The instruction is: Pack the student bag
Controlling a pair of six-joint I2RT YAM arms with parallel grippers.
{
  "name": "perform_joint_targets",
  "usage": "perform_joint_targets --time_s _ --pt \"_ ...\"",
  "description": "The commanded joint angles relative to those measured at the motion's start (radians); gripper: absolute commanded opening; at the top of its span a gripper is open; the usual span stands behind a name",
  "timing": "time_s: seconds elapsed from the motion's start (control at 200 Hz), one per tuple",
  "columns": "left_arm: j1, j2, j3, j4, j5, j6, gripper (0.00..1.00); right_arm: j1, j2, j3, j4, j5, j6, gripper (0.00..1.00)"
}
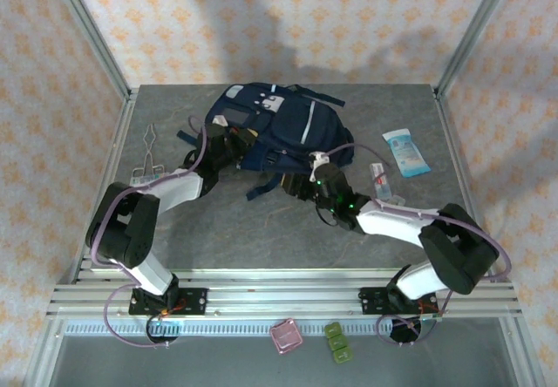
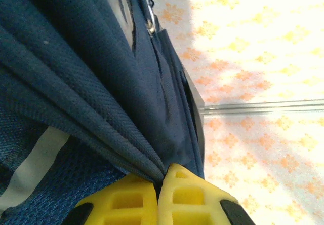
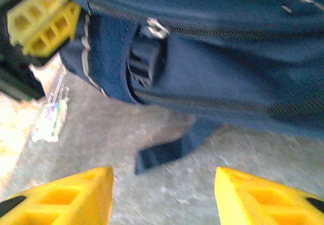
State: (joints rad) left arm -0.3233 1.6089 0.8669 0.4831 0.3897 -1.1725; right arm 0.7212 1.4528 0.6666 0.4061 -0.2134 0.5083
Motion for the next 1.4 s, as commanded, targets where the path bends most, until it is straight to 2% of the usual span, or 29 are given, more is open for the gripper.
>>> perform_joint_targets --time_s 0.0,0.155,0.305,0.486,0.531,0.691,0.711,0.766,0.786,0.961,1.086,1.126,1.181,1.256,1.391 --pt "-0.039 -0.093 0.029 0.048 0.06 -0.022 0.0 -0.006 0.035 0.075 0.037 0.012 0.006 0.51" --pt "-0.057 -0.119 0.016 0.038 0.051 -0.025 0.0 -0.059 0.117 0.157 0.027 0.058 0.075 0.49" --pt "-0.071 -0.126 -0.032 0.082 0.073 -0.058 0.0 -0.128 0.182 0.23 0.073 0.016 0.097 0.48" --pt "-0.088 -0.125 -0.056 0.087 0.071 -0.057 0.0 -0.131 0.205 0.289 0.05 0.051 0.055 0.47" --pt "-0.089 -0.12 -0.056 0.099 0.076 -0.067 0.0 -0.129 0.214 0.284 0.035 0.062 0.044 0.41" --pt "-0.089 -0.103 -0.028 0.121 0.081 -0.082 0.0 -0.096 0.195 0.199 0.083 0.053 -0.036 0.43" --pt "-0.089 -0.1 -0.02 0.118 0.082 -0.081 0.0 -0.095 0.189 0.182 0.101 0.048 -0.037 0.41" --pt "-0.086 -0.092 -0.004 0.116 0.084 -0.081 0.0 -0.098 0.167 0.137 0.154 0.026 -0.043 0.26" --pt "-0.086 -0.091 0.001 0.115 0.083 -0.081 0.0 -0.098 0.158 0.125 0.161 0.024 -0.046 0.24" --pt "-0.077 -0.09 0.021 0.109 0.071 -0.078 0.0 -0.098 0.11 0.105 0.061 0.109 -0.098 0.26" --pt "-0.087 -0.087 0.016 0.074 0.072 -0.049 0.0 -0.101 0.08 0.088 0.035 0.096 -0.113 0.32" --pt "-0.097 -0.094 0.009 0.037 0.055 -0.034 0.12 -0.103 0.077 0.087 0.031 0.079 -0.114 0.35" --pt "-0.116 -0.109 -0.012 -0.01 0.014 -0.014 0.33 -0.103 0.069 0.084 0.03 0.064 -0.104 0.38" --pt "-0.141 -0.128 -0.057 -0.041 -0.044 -0.01 0.48 -0.103 0.057 0.076 0.031 0.046 -0.092 0.39" --pt "-0.171 -0.123 -0.098 -0.064 -0.102 -0.036 0.58 -0.103 0.021 0.043 0.043 0.047 -0.076 0.43"
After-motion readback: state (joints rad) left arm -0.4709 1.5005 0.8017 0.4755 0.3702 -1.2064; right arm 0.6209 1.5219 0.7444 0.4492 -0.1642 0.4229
